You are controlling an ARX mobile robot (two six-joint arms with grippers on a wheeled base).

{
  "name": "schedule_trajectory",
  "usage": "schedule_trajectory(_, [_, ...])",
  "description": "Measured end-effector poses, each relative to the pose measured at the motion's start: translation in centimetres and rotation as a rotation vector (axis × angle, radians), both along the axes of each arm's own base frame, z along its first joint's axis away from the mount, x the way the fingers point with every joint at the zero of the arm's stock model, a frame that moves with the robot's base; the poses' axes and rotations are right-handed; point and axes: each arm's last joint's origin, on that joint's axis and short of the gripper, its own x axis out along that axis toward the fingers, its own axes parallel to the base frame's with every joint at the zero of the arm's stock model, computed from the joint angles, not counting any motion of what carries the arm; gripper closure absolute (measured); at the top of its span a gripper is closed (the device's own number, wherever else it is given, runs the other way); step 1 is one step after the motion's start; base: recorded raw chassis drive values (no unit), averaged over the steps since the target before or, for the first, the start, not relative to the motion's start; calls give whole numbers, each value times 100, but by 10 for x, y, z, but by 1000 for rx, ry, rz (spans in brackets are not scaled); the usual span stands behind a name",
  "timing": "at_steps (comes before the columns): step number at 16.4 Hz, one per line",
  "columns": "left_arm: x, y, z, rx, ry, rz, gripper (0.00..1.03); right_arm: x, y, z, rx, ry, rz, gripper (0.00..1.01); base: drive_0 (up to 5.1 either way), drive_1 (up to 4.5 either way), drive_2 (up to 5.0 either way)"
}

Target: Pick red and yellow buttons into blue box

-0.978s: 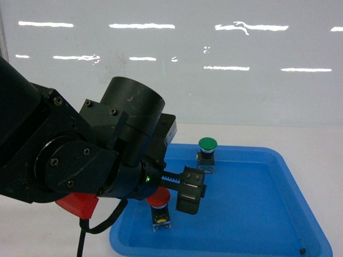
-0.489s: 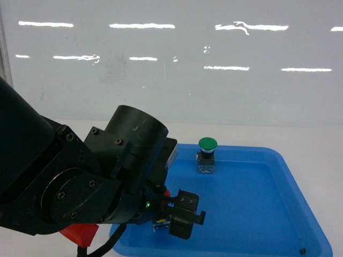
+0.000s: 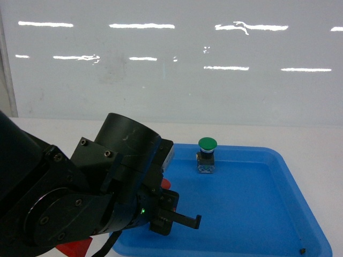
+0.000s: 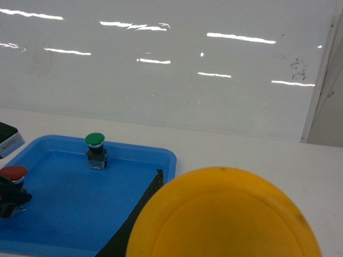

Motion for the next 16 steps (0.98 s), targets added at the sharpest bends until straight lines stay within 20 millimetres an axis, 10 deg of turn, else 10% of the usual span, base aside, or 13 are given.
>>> schedule_trajectory(5, [6,65,99,-96,-469,121,79,0,0,0,0,0,0,74,0,0,0])
schedule_trajectory(8, [-27,118,148,-93,-700,286,79,0,0,0,0,0,0,74,0,0,0])
schedule_trajectory(16, [-154,132,163,-67,-697,225,79,0,0,0,0,0,0,74,0,0,0])
